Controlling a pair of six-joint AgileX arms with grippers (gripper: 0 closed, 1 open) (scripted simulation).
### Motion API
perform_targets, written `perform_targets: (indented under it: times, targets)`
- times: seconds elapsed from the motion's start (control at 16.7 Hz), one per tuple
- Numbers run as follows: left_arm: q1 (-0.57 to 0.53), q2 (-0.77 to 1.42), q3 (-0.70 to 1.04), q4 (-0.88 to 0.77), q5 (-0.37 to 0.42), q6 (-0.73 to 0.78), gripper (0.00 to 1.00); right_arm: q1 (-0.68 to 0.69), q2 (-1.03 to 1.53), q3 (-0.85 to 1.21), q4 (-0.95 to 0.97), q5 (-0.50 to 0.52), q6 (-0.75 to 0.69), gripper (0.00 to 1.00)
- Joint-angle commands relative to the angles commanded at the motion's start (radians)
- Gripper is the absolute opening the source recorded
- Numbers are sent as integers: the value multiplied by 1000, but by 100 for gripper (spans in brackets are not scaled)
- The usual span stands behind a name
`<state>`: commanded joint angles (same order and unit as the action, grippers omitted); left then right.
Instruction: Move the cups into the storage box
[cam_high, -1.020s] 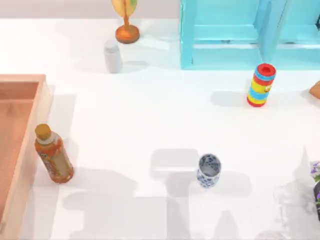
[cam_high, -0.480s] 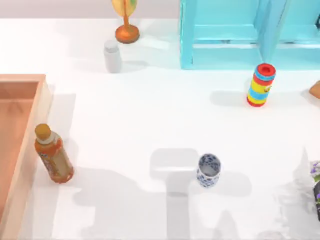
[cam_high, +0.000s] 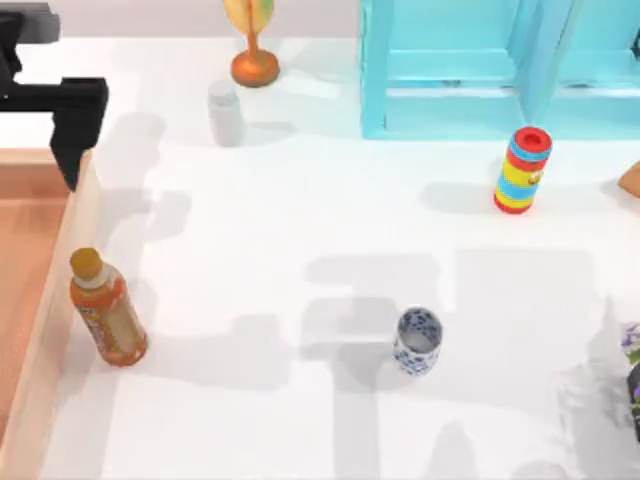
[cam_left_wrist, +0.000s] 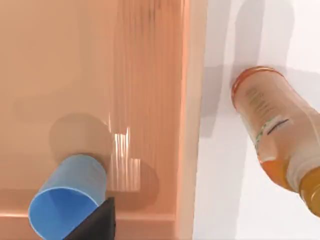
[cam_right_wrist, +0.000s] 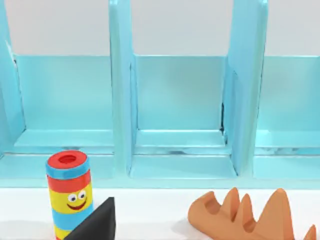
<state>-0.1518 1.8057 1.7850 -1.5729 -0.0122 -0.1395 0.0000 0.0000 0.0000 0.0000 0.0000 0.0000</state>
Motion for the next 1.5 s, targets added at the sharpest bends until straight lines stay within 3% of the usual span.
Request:
perform_targets:
  times: [0.48,0.72,1.2,1.5]
  targets:
    - [-568,445,461,-14,13,-555,100,0,0,0,0,0,0,100]
    - [-759,577,600,-5,17,-739,100,0,0,0,0,0,0,100]
    - [-798,604,625,1,18,-780,100,0,0,0,0,0,0,100]
    - [-797,592,453,165,18,-777,100,0,0,0,0,0,0,100]
